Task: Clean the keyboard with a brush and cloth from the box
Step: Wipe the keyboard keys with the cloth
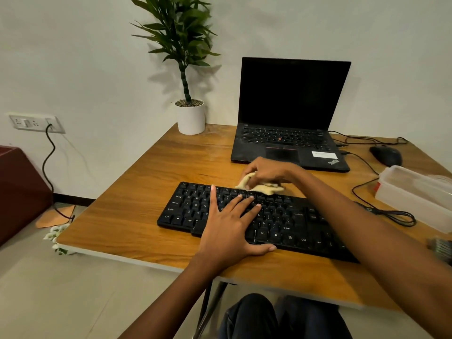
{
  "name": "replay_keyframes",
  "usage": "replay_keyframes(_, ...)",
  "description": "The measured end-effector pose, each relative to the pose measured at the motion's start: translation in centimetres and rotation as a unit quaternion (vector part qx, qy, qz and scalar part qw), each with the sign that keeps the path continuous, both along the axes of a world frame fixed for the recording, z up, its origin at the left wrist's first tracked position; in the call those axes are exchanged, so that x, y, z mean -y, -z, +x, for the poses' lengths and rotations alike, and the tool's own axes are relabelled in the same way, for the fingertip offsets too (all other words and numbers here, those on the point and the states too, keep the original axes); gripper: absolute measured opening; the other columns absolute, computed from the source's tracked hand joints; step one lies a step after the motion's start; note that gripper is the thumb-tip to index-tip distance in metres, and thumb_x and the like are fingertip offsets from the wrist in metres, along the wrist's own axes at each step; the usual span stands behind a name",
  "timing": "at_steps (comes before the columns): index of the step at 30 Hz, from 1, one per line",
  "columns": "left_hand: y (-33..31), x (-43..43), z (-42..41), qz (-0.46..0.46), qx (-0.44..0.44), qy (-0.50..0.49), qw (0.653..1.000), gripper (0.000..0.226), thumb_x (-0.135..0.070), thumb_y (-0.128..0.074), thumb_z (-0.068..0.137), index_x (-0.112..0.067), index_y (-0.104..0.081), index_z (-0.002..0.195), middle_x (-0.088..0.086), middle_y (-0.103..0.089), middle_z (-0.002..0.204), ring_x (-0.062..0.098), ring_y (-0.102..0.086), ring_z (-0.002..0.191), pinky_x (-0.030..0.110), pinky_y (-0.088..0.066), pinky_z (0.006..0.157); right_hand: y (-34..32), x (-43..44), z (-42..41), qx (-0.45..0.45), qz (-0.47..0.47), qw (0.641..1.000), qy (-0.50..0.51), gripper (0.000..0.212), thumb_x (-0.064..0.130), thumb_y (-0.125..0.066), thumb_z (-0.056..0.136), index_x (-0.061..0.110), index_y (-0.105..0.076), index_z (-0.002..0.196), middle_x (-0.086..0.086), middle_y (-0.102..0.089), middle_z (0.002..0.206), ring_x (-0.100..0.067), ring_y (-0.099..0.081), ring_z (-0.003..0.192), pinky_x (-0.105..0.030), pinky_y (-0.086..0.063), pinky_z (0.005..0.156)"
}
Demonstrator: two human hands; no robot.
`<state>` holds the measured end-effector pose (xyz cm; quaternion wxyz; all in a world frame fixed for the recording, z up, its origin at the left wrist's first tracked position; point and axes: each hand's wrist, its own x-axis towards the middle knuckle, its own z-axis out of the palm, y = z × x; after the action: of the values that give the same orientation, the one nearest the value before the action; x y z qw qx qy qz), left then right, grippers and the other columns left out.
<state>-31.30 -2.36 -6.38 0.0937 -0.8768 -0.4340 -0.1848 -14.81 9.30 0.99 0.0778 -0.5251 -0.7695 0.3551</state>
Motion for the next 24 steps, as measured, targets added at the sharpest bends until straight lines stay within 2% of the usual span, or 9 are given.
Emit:
replay_keyframes(2, 0.0, 0.1, 0.0, 0.002, -0.002, 0.002, 1.000, 0.088, -0.087, -0.026, 0.072, -0.025, -0.060, 0.125, 0.001, -0.059, 0.131, 0.018, -0.053, 0.124, 0.065, -0.003, 0.107, -0.6, 0.1, 1.5, 0.027, -0.025, 0.999, -0.008, 0.021, 0.000, -0.064, 0.079, 0.008, -0.069, 0.097, -0.003, -0.065, 0.093, -0.010, -0.058, 0.076, -0.020, -0.046, 0.069)
replay_keyframes(5, -0.1, 0.0, 0.0, 0.005, -0.004, 0.006, 1.000, 0.086, -0.086, -0.027, 0.073, -0.026, -0.061, 0.124, 0.001, -0.060, 0.129, 0.018, -0.054, 0.124, 0.064, -0.004, 0.106, -0.8, -0.5, -0.6, 0.037, -0.007, 0.999, -0.014, 0.023, 0.001, -0.065, 0.078, 0.006, -0.069, 0.100, -0.007, -0.066, 0.094, -0.008, -0.057, 0.073, -0.015, -0.045, 0.064)
replay_keyframes(7, 0.0, -0.1, 0.0, 0.004, -0.002, 0.010, 1.000, 0.086, -0.086, -0.027, 0.073, -0.026, -0.061, 0.124, 0.001, -0.060, 0.130, 0.018, -0.054, 0.124, 0.064, -0.004, 0.106, -0.2, -0.9, -4.0, 0.006, 0.014, 1.000, -0.012, 0.023, 0.001, -0.065, 0.079, 0.003, -0.069, 0.102, -0.004, -0.066, 0.086, -0.007, -0.054, 0.067, -0.012, -0.044, 0.057)
replay_keyframes(9, 0.0, -0.1, -0.1, -0.001, 0.003, 0.017, 1.000, 0.084, -0.084, -0.029, 0.074, -0.026, -0.062, 0.124, 0.001, -0.060, 0.130, 0.018, -0.054, 0.124, 0.063, -0.004, 0.107, 0.7, -1.2, -7.2, -0.066, 0.011, 0.998, 0.016, 0.023, -0.002, -0.062, 0.080, 0.000, -0.067, 0.103, 0.001, -0.063, 0.077, -0.011, -0.049, 0.060, -0.019, -0.041, 0.053)
replay_keyframes(11, 0.0, -0.2, -0.1, -0.004, 0.008, 0.022, 1.000, 0.084, -0.084, -0.030, 0.074, -0.025, -0.061, 0.125, 0.001, -0.059, 0.131, 0.019, -0.053, 0.124, 0.062, -0.001, 0.108, 1.3, -1.4, -8.7, -0.106, 0.019, 0.994, 0.035, 0.025, -0.005, -0.060, 0.080, -0.001, -0.067, 0.103, -0.006, -0.066, 0.079, -0.015, -0.048, 0.060, -0.024, -0.039, 0.053)
replay_keyframes(13, 0.0, -0.1, -0.1, -0.004, 0.005, 0.020, 1.000, 0.084, -0.084, -0.030, 0.074, -0.025, -0.062, 0.124, 0.001, -0.060, 0.130, 0.018, -0.054, 0.123, 0.062, -0.002, 0.108, 1.1, -1.5, -8.2, -0.090, 0.029, 0.995, 0.011, 0.026, -0.005, -0.061, 0.079, -0.001, -0.067, 0.104, -0.015, -0.068, 0.094, -0.016, -0.054, 0.070, -0.024, -0.043, 0.062)
replay_keyframes(15, -0.1, 0.0, -0.1, -0.007, 0.003, 0.016, 1.000, 0.085, -0.085, -0.027, 0.074, -0.026, -0.063, 0.123, 0.001, -0.060, 0.129, 0.017, -0.056, 0.121, 0.063, -0.005, 0.107, 0.6, -1.3, -6.0, -0.047, 0.027, 0.998, -0.019, 0.026, -0.003, -0.062, 0.079, 0.000, -0.067, 0.105, -0.016, -0.067, 0.101, -0.013, -0.056, 0.073, -0.021, -0.044, 0.066)
replay_keyframes(20, -0.2, 0.1, 0.0, -0.021, -0.003, 0.012, 1.000, 0.088, -0.087, -0.019, 0.075, -0.027, -0.062, 0.123, -0.001, -0.060, 0.130, 0.017, -0.054, 0.123, 0.064, -0.004, 0.106, -0.4, -1.3, -2.1, 0.004, -0.026, 1.000, -0.009, 0.027, -0.001, -0.065, 0.077, 0.001, -0.068, 0.104, 0.003, -0.064, 0.079, -0.007, -0.055, 0.068, -0.012, -0.044, 0.057)
replay_keyframes(24, 0.0, -0.1, -0.1, -0.009, 0.006, 0.025, 1.000, 0.084, -0.085, -0.026, 0.075, -0.027, -0.061, 0.125, -0.002, -0.059, 0.131, 0.017, -0.053, 0.125, 0.064, -0.002, 0.107, -0.3, -2.3, -7.5, -0.009, 0.009, 0.999, -0.046, 0.025, 0.001, -0.061, 0.081, -0.001, -0.066, 0.106, -0.002, -0.064, 0.083, -0.007, -0.054, 0.060, -0.009, -0.042, 0.046)
